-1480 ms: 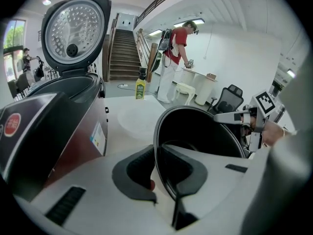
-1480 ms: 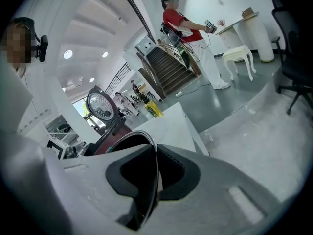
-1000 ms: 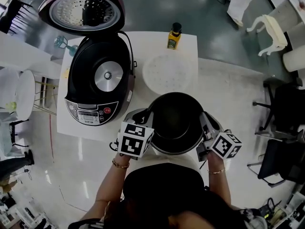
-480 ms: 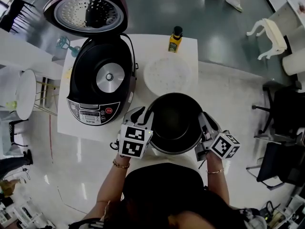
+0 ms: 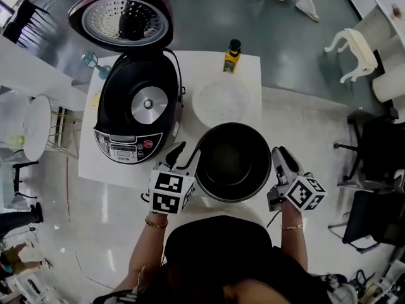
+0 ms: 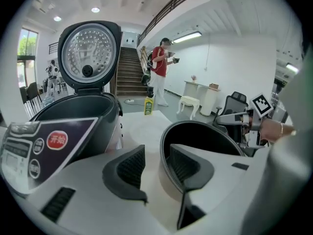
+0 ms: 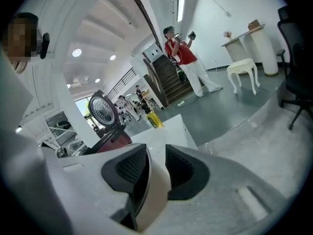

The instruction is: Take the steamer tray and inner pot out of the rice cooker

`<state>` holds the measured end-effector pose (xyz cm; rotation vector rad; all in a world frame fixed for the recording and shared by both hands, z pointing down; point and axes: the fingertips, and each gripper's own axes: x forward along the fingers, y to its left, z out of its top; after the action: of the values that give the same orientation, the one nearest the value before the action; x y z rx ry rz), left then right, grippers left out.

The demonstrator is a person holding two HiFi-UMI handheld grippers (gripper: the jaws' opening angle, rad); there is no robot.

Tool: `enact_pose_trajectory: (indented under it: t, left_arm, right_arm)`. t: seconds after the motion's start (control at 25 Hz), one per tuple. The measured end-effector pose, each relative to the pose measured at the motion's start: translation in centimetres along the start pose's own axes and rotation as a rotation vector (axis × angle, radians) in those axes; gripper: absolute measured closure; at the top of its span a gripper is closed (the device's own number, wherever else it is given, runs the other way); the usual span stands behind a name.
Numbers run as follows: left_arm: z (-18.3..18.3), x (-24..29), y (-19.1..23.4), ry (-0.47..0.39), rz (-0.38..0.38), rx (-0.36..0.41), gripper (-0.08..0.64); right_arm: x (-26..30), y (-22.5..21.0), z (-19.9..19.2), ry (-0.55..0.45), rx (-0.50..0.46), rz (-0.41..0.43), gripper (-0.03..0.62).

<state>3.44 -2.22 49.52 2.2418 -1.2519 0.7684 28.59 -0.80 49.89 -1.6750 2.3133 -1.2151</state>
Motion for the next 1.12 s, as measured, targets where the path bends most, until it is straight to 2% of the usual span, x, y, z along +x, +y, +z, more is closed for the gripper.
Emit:
enact_pose_trajectory:
  t: [0.24,0.56,0.72,0.92,1.12]
  left_arm:
    - [2.6,-2.5,-0.2,-0.090,0.039,0.046,0.402]
    - [7.1,-8.4,-1.1,-0.287,0.074,0.072,0.402]
    - [8.2,-11.1,-1.5,-0.373,0.082,0.052,0.402]
    - [8.7,-13.8,-1.9,-0.484,0.091,0.030,0.402]
    - [10.3,-16.8,-2.4,-0.585,0.191,0.126,0.408]
  right_arm:
    - [-2.6,1.7,4.4,-0.111,-0.116,0.006,0.488]
    - [-6.1,7.1,8.0,-0.256,-0.381,0.055,0.488]
    - [-8.2,9.4,9.4,-0.344,-0.481,0.070,0.488]
    - [-10.5,11.7,10.4,-0.433,-0.548,0.093,0.500]
    - [-12.2,13.4,10.5,-0.490,-0.661,0.075,0.517]
